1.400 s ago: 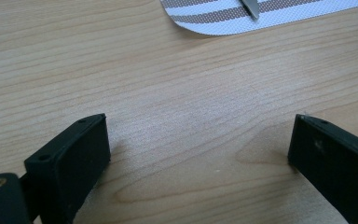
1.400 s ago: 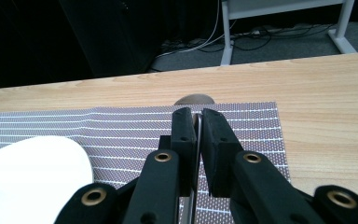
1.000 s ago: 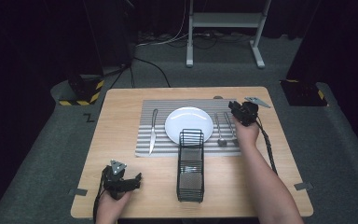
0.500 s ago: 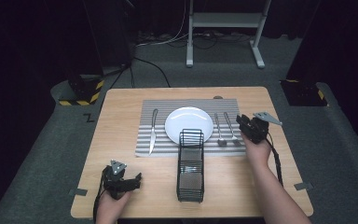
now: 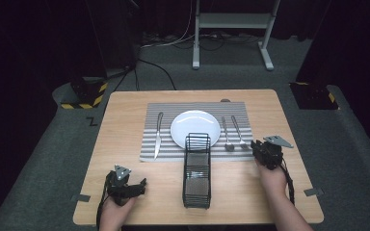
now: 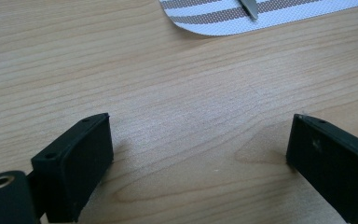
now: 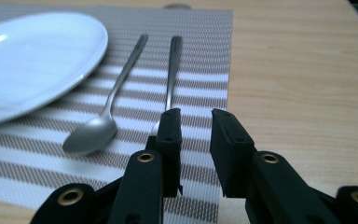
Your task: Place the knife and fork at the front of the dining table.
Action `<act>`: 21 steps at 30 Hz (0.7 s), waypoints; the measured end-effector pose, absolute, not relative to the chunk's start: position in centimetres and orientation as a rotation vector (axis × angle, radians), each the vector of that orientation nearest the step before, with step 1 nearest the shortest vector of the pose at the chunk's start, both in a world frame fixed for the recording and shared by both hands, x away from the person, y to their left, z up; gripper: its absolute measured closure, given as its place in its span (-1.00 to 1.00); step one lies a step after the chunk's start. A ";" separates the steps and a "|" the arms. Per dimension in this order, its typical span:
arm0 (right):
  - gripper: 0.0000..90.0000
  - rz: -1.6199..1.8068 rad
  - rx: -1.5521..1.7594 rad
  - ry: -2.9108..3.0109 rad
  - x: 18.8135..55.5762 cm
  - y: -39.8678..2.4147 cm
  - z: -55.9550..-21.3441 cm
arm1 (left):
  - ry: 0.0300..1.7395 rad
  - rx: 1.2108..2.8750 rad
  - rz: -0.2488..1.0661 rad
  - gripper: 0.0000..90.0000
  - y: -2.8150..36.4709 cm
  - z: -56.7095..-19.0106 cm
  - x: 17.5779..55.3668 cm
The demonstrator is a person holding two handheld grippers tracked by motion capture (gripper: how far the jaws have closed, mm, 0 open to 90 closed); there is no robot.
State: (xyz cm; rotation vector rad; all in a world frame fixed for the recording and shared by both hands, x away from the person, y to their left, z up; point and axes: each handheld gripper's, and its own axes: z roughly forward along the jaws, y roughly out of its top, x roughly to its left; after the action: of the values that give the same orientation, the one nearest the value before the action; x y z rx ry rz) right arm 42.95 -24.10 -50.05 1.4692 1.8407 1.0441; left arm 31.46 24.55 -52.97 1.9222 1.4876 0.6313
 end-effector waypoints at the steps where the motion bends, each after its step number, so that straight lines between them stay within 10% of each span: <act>1: 0.62 1.019 1.471 1.847 43.0 -24.0 -50.2 | 1.487 1.922 0.630 -0.84 24.6 -53.0 31.5; 21: 0.61 0.948 1.472 1.926 42.8 -22.8 -52.2 | 1.481 1.927 0.621 -0.84 24.6 -53.0 31.5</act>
State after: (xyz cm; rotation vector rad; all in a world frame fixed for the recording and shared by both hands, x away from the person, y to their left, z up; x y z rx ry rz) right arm 42.82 -22.84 -52.22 1.4723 1.9257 0.9484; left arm 31.49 24.61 -52.95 1.9273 1.4806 0.6213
